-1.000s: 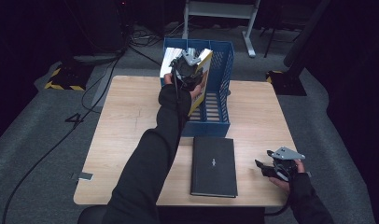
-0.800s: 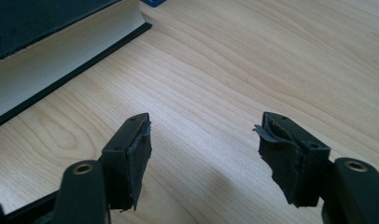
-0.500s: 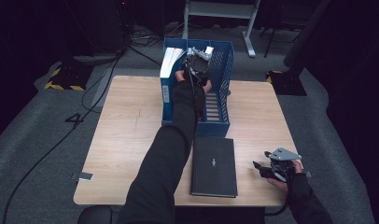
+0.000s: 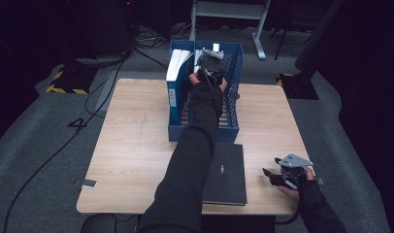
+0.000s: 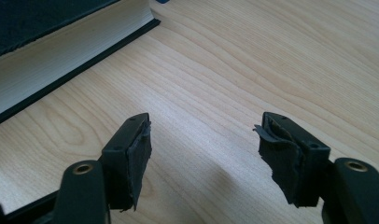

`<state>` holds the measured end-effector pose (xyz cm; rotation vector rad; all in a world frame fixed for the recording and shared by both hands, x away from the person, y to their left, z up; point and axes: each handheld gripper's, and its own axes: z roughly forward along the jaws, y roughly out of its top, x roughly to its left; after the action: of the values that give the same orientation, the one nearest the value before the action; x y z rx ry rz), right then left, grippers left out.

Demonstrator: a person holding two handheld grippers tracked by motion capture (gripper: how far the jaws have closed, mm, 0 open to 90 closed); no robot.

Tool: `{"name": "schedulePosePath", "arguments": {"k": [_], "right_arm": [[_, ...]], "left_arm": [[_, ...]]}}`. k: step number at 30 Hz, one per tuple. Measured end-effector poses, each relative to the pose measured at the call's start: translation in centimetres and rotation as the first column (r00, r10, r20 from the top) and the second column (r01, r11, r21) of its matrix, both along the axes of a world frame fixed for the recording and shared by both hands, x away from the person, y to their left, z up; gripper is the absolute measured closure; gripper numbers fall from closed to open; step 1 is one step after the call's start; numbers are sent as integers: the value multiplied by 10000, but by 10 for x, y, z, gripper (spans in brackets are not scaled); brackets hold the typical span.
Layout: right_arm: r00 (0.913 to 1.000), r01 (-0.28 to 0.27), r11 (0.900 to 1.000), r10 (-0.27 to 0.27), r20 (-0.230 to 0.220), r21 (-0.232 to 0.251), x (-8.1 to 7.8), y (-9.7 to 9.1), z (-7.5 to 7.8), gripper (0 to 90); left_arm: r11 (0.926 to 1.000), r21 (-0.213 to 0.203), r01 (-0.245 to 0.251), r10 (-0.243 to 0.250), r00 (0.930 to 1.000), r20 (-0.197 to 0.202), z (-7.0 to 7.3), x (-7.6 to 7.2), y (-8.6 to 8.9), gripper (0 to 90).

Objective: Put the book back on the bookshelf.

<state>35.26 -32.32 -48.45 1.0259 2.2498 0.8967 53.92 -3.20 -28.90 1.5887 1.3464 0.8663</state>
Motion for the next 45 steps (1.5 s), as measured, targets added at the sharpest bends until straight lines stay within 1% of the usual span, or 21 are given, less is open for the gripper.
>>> {"name": "schedulePosePath", "arguments": {"k": [4,6,8,10,11,12,13,14,15,17,18,19,21,22,26,28,31,36,40,42,45], "right_arm": [[10000,-44,10000,44,4,-19,-1,0,0,351],[10000,-44,10000,44,18,-27,-1,0,0,351],[10000,-76,10000,76,38,26,-1,-1,0,351],[10000,-64,10000,64,40,18,-1,-1,0,351],[10000,-66,10000,66,48,-24,-1,-1,0,351],[10000,-63,10000,64,46,-38,0,-1,0,351],[9999,-117,9999,117,43,16,-1,-2,0,351],[9999,-171,9998,171,15,86,-1,-2,0,349],[9999,-165,9998,165,13,106,-1,-2,0,349],[9999,-103,9999,104,-51,52,0,-3,-1,349],[9999,-98,9999,99,-62,45,0,-3,-1,349],[9999,-88,9999,88,-52,60,0,-3,-1,349],[9999,-115,9999,115,-69,85,0,-3,-1,349],[9999,-115,9999,115,-69,85,0,-3,-1,349],[9997,-240,9997,241,-40,106,0,-3,0,356],[9998,-179,9998,180,-79,56,0,-1,-1,358],[9998,-172,9998,172,-67,66,0,-2,-1,358],[9998,-164,9998,164,-95,61,0,-2,-1,358],[9998,-157,9999,157,-113,39,1,-1,-1,358],[9998,-164,9999,164,-115,33,1,-2,-2,358],[9998,-135,9999,136,-143,56,1,-2,-2,357]], "left_arm": [[9997,-154,-193,194,9998,44,-5,1,-1,748],[9991,-301,-312,315,9994,106,-9,2,-2,748],[9992,-219,-328,330,9994,113,-13,3,-5,747],[9987,-271,-427,433,9988,223,-18,2,-7,747],[9987,-236,-449,454,9988,208,-21,3,-9,747],[9977,-449,-516,526,9984,203,-24,3,-10,746],[9974,-459,-551,562,9981,239,-26,3,-11,743],[9978,-309,-578,588,9978,297,-29,3,-14,743],[9976,-321,-612,623,9975,344,-31,3,-14,744],[9978,-273,-604,610,9979,223,-34,4,-15,743],[9973,-369,-641,650,9976,250,-36,3,-15,743],[9979,-262,-591,597,9980,216,-37,3,-14,743],[9981,-307,-543,547,9984,135,-40,4,-14,739],[9973,-474,-565,570,9983,92,-42,3,-13,739],[9986,-334,-416,415,9991,-52,-47,3,-12,734],[9986,-335,-407,405,9992,-77,-50,3,-12,732],[9992,-276,-296,287,9990,-336,-53,4,-10,727],[9996,-226,-176,165,9987,-475,-59,5,-7,729],[9999,-125,4,-9,9990,-441,-61,4,-4,729],[9998,-214,64,-73,9990,-447,-62,3,-2,728],[9996,-61,280,-283,9984,-483,-62,2,0,723]]}}
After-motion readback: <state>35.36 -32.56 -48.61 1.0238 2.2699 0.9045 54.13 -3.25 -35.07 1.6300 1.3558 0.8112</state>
